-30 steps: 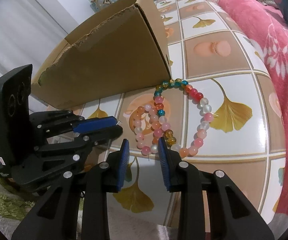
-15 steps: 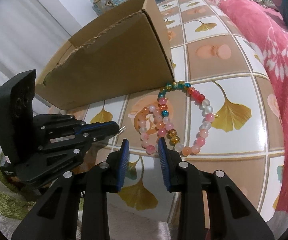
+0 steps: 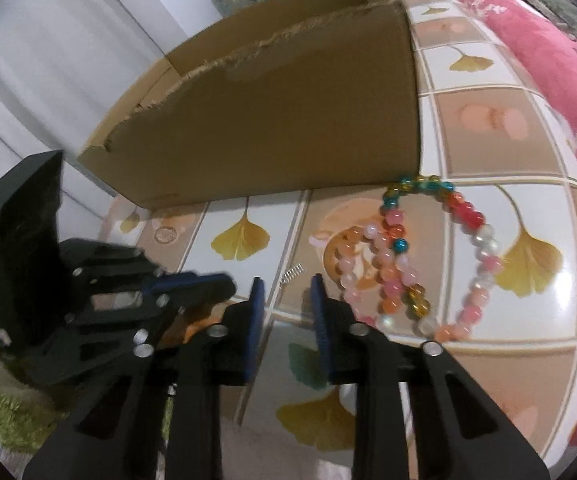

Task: Organize jewelry
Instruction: 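Close the left gripper on the silver spring charm and lift it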

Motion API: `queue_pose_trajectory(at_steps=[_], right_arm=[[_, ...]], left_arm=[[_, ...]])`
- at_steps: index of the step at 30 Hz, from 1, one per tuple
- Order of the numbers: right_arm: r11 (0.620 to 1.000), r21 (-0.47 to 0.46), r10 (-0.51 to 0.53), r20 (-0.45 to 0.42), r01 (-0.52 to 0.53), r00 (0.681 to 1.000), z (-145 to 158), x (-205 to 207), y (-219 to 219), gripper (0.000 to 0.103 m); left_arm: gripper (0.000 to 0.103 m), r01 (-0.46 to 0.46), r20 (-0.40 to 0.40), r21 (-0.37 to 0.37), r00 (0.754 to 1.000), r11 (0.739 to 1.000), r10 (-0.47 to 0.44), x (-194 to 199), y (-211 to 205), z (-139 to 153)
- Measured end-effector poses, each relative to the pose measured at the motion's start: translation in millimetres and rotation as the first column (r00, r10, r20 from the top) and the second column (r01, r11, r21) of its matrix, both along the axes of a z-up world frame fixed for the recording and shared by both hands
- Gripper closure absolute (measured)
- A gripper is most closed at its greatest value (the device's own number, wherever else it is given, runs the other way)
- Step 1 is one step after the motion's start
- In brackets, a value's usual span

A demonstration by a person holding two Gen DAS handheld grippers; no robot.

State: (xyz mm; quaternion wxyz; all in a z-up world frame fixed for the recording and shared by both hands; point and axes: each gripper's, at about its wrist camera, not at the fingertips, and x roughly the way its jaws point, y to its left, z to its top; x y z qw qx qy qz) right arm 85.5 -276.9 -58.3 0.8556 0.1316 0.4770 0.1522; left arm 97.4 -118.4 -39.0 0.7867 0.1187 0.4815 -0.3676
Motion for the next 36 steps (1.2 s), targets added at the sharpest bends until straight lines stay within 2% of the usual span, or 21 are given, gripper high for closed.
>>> queue_pose_trajectory(at_steps=[3,6,10,15,18,21,25,29,36], right_arm=[[1.000,0.000,-0.022,-0.022,0.022,1.000,-5.2,7.9,0.3,0.088],[1.000,-0.004,-0.025,-0.022,0.025,0.999,-5.6,11.5,2.5,0.090],[1.000,0.010,-0.008,-0.034,0.009,0.999,-6.9,15.3,12.3,0.093],[0.997,0.082,0.012,-0.057,-0.008,0.998,-11.9,17.1,26.7,0.094],[0.984,0.178,0.028,-0.091,-0.011,0.995,-17.9,19.6,32.6,0.094],[0.975,0.223,0.009,-0.098,0.013,0.995,-18.7,19.2,30.4,0.094],[0.965,0.252,-0.054,-0.086,0.074,0.995,-9.2,14.8,4.1,0.094],[0.965,0.252,-0.049,-0.112,0.076,0.992,-9.3,8.9,-8.1,0.094],[0.962,0.260,-0.048,-0.121,0.079,0.991,-17.9,5.8,0.4,0.094]], left_arm=[[0.101,0.009,-0.009,-0.011,1.000,1.000,-0.010,-2.7,5.2,0.2],[0.091,0.011,-0.011,-0.031,1.000,0.999,-0.011,-3.1,10.3,1.4],[0.086,0.021,-0.002,-0.032,1.000,0.999,-0.021,-5.4,16.5,3.0],[0.080,0.014,-0.001,-0.032,1.000,0.999,-0.014,-6.0,26.4,4.8],[0.076,0.002,-0.006,-0.038,1.000,0.999,-0.003,-5.6,30.3,5.6],[0.071,-0.009,-0.011,-0.045,1.000,0.999,0.009,-4.6,31.9,5.7],[0.069,-0.018,-0.019,-0.056,1.000,0.998,0.017,-3.6,31.3,5.4],[0.069,-0.005,-0.020,-0.067,1.000,0.998,0.004,-4.2,28.5,6.7],[0.069,0.031,0.041,-0.055,0.999,0.998,-0.029,-9.1,16.9,9.5]])
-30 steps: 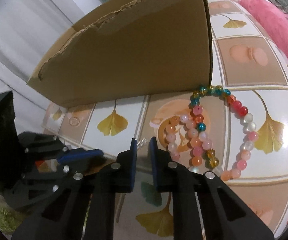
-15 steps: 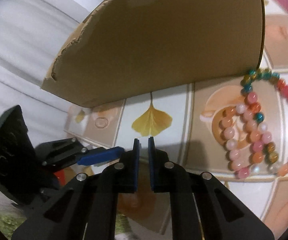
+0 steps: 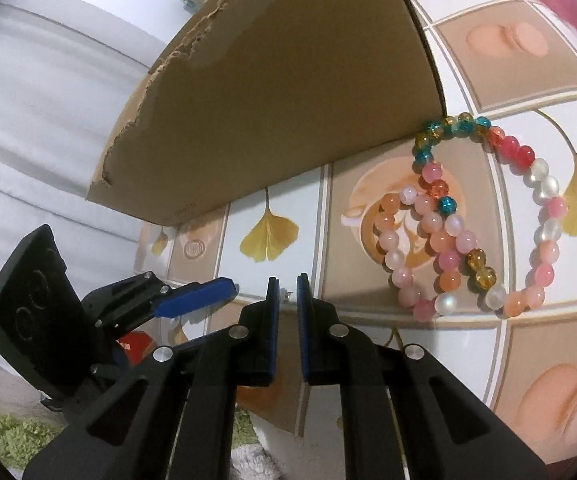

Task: Organize jewelry
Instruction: 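Close the left gripper on the silver spring charm and lift it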

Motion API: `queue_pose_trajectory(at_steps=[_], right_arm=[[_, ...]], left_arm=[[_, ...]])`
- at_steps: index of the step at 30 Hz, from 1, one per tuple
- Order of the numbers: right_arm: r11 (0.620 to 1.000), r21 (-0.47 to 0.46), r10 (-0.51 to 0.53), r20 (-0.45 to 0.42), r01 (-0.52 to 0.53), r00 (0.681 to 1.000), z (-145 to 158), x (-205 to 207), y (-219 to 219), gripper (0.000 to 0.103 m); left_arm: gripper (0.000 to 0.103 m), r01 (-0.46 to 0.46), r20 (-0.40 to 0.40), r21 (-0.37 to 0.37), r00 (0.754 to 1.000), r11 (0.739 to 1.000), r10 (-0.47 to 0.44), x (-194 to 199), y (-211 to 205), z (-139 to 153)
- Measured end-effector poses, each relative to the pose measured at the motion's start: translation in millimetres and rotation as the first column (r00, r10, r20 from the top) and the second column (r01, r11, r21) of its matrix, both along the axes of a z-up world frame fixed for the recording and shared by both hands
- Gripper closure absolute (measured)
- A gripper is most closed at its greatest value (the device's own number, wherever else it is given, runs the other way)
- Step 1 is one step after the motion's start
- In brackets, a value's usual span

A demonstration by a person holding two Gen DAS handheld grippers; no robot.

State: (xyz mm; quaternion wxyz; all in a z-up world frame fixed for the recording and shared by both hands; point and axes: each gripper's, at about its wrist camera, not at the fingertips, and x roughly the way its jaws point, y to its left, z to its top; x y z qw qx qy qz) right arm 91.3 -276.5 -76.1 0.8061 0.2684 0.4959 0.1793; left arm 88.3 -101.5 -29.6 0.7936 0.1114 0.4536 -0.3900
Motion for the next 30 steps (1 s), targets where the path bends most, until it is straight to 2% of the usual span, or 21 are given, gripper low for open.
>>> queue_pose_trajectory(at_steps=[6,8,10,13,20,30], right_arm=[[1.000,0.012,-0.017,0.020,0.017,1.000,7.4,-9.2,-25.6,0.094],[1.000,0.015,-0.026,0.021,0.025,0.999,8.3,-12.1,-32.7,0.094],[0.999,0.018,-0.037,0.021,0.036,0.999,7.7,-14.1,-37.6,0.094],[0.999,0.024,-0.049,0.019,0.048,0.999,5.3,-17.2,-41.3,0.093],[0.999,0.026,-0.045,0.023,0.044,0.999,4.7,-20.2,-47.6,0.094],[0.998,0.001,-0.064,0.037,0.064,0.997,7.4,-21.2,-42.1,0.093]], left_arm=[[0.070,0.105,0.070,0.024,0.992,0.994,-0.106,5.2,-16.4,0.4],[0.075,0.144,0.061,0.021,0.988,0.989,-0.145,10.1,-21.1,-1.4],[0.084,0.164,0.042,0.032,0.985,0.986,-0.165,13.6,-24.3,-5.7],[0.090,0.177,0.035,0.039,0.983,0.984,-0.178,13.5,-22.4,-4.3],[0.090,0.205,-0.006,0.061,0.979,0.977,-0.205,6.2,-17.4,-2.2],[0.090,0.193,0.025,0.130,0.980,0.973,-0.198,2.9,-30.0,-3.3]])
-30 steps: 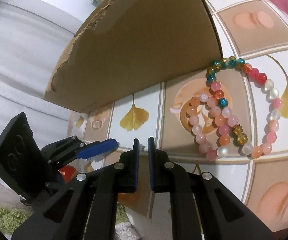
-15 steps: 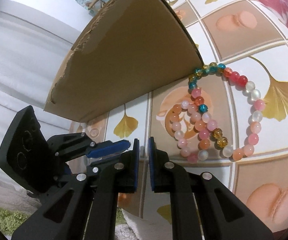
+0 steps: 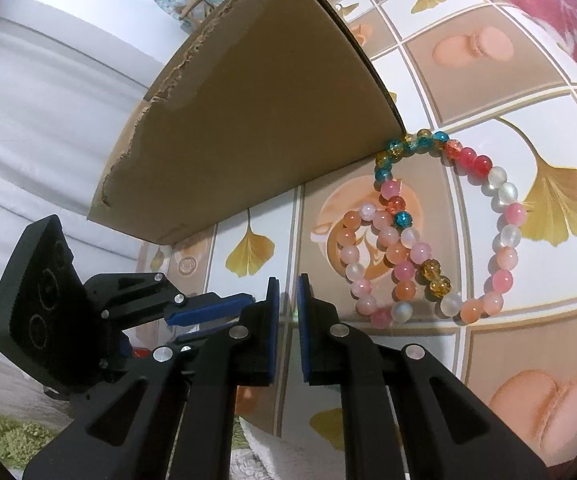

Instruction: Organize jewelry

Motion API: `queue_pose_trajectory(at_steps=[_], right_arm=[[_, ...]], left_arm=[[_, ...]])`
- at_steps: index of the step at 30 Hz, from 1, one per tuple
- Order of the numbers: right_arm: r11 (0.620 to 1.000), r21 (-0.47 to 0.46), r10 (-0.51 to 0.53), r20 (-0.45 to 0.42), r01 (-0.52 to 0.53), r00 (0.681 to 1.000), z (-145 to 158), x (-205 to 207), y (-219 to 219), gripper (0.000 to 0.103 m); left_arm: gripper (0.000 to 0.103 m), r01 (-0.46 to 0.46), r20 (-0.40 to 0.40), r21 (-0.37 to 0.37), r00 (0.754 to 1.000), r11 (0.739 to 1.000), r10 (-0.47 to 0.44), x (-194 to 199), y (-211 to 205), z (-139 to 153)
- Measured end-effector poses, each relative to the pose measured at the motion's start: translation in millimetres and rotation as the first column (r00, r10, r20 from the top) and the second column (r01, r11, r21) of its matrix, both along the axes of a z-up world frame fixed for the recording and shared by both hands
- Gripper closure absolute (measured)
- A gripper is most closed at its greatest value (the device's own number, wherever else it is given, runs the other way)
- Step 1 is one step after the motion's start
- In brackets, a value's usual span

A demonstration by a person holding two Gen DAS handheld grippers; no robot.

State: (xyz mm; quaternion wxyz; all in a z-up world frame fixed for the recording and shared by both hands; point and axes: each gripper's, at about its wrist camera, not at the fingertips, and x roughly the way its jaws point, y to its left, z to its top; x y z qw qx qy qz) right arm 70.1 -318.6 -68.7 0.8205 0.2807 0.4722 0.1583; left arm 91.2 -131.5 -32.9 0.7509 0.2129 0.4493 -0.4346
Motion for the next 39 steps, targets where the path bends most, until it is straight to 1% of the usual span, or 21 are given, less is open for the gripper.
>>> queue_pose_trajectory(at_steps=[2,5,8,13,18,21,23,24,25,29,35,36,38,39], right_arm=[[1.000,-0.013,-0.002,0.003,0.002,1.000,0.9,-1.5,1.4,0.093],[1.000,-0.029,0.000,0.011,0.000,1.000,3.1,-2.7,1.4,0.093],[0.999,-0.043,0.000,0.018,0.001,1.000,5.3,-3.4,-0.1,0.093],[0.997,-0.073,-0.005,0.034,0.008,0.999,11.4,-5.9,-3.0,0.093],[0.991,-0.135,-0.001,0.055,0.009,0.998,18.7,-8.3,-6.3,0.093],[0.980,-0.197,0.008,0.063,0.004,0.998,23.0,-9.3,-6.1,0.093],[0.971,-0.240,0.018,0.060,-0.004,0.998,24.4,-8.1,-4.8,0.089],[0.967,-0.254,0.021,0.060,-0.005,0.998,24.4,-7.2,-3.1,0.085],[0.961,-0.278,0.028,0.061,-0.010,0.998,24.3,-5.6,-0.9,0.082],[0.930,-0.366,0.069,0.060,-0.043,0.996,23.0,2.4,10.0,0.082],[0.884,-0.459,0.115,0.023,-0.091,0.993,12.1,13.7,19.9,0.082],[0.877,-0.471,0.120,0.030,-0.091,0.992,12.4,13.0,22.1,0.082],[0.850,-0.516,0.139,0.026,-0.105,0.990,12.6,14.1,27.8,0.082],[0.837,-0.537,0.141,0.027,-0.105,0.990,12.4,14.0,30.2,0.084]], left_arm=[[0.091,0.006,0.023,0.016,1.000,1.000,-0.006,-2.7,-1.9,-0.3],[0.097,0.007,0.052,0.038,0.999,0.999,-0.009,-5.0,-6.1,-1.1],[0.098,0.001,0.056,0.038,0.998,0.999,-0.003,-5.4,-6.0,-0.9],[0.099,0.006,0.089,0.040,0.996,0.999,-0.010,-9.8,-6.8,-1.3],[0.099,0.001,0.102,0.024,0.995,1.000,-0.003,-12.1,-3.3,2.3],[0.099,-0.016,0.109,0.010,0.994,1.000,0.015,-11.4,-0.2,6.5],[0.099,-0.031,0.111,0.002,0.993,1.000,0.031,-10.3,2.0,9.2],[0.099,-0.036,0.112,0.000,0.993,0.999,0.036,-9.9,3.0,10.0],[0.099,-0.045,0.116,-0.004,0.992,0.999,0.046,-9.7,4.4,11.4],[0.099,-0.077,0.125,-0.020,0.989,0.997,0.079,-9.0,11.8,17.5],[0.099,-0.120,0.149,-0.042,0.981,0.992,0.125,-11.0,22.5,29.4],[0.099,-0.127,0.153,-0.047,0.979,0.991,0.133,-11.7,24.1,31.4],[0.099,-0.136,0.158,-0.056,0.977,0.989,0.143,-12.6,26.3,34.9],[0.099,-0.140,0.161,-0.060,0.976,0.988,0.148,-13.0,27.4,36.7]])
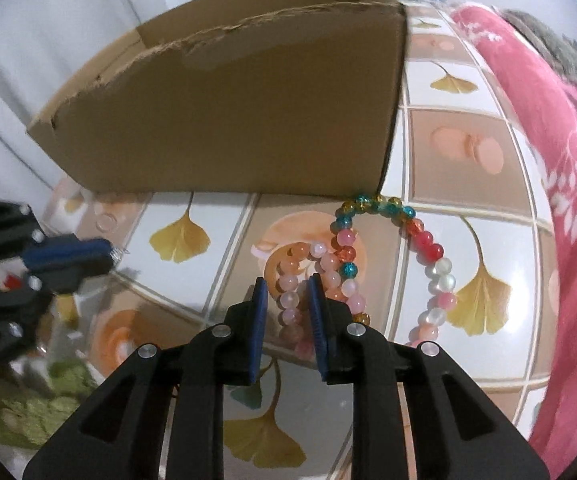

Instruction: Organize jewelry

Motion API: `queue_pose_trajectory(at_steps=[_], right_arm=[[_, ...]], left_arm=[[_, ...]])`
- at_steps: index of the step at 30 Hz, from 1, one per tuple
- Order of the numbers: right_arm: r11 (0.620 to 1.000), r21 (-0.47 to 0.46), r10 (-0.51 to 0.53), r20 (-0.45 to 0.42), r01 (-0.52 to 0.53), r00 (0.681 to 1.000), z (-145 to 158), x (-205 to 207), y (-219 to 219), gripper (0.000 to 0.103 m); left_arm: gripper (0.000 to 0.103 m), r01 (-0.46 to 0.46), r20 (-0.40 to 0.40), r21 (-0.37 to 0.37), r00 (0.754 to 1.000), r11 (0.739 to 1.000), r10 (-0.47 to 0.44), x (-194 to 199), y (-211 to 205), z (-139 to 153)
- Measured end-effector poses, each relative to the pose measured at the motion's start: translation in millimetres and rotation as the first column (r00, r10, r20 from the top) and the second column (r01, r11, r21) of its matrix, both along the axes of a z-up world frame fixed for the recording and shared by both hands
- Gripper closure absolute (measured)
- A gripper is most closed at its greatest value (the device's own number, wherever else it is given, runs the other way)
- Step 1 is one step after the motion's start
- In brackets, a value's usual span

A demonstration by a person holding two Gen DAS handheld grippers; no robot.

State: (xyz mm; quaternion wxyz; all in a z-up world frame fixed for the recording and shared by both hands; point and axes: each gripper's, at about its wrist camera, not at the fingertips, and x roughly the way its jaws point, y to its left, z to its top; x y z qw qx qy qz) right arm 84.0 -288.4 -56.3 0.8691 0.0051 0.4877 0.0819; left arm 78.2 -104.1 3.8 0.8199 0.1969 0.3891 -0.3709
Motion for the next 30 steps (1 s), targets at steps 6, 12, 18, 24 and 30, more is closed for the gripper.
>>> queue_pose_trajectory(at_steps=[6,12,18,24,30], right_arm=[[0.998,0.044,-0.041,0.004,0.041,0.999,3.2,-4.4,-1.2,0.094],[0.967,0.237,-0.103,0.050,0.088,0.993,27.8,-19.3,-22.7,0.094],[0.930,0.361,-0.132,0.150,0.070,0.980,72.1,-26.7,-30.9,0.094],[0.907,0.420,-0.117,0.278,-0.012,0.953,122.0,-25.6,-35.9,0.094],[0.902,0.414,-0.041,0.370,-0.125,0.928,157.7,12.0,-26.9,0.094]], left_arm=[[0.099,-0.002,0.033,-0.042,0.999,0.999,0.003,-3.0,2.0,12.5],[0.099,0.015,0.065,-0.106,0.998,0.994,-0.008,-5.4,5.7,31.6],[0.099,0.011,0.098,-0.191,0.995,0.982,0.008,-1.8,15.1,55.7],[0.099,-0.012,0.136,-0.251,0.990,0.968,0.047,9.4,25.5,80.3],[0.099,-0.082,0.147,-0.293,0.981,0.953,0.130,34.7,48.4,97.6]])
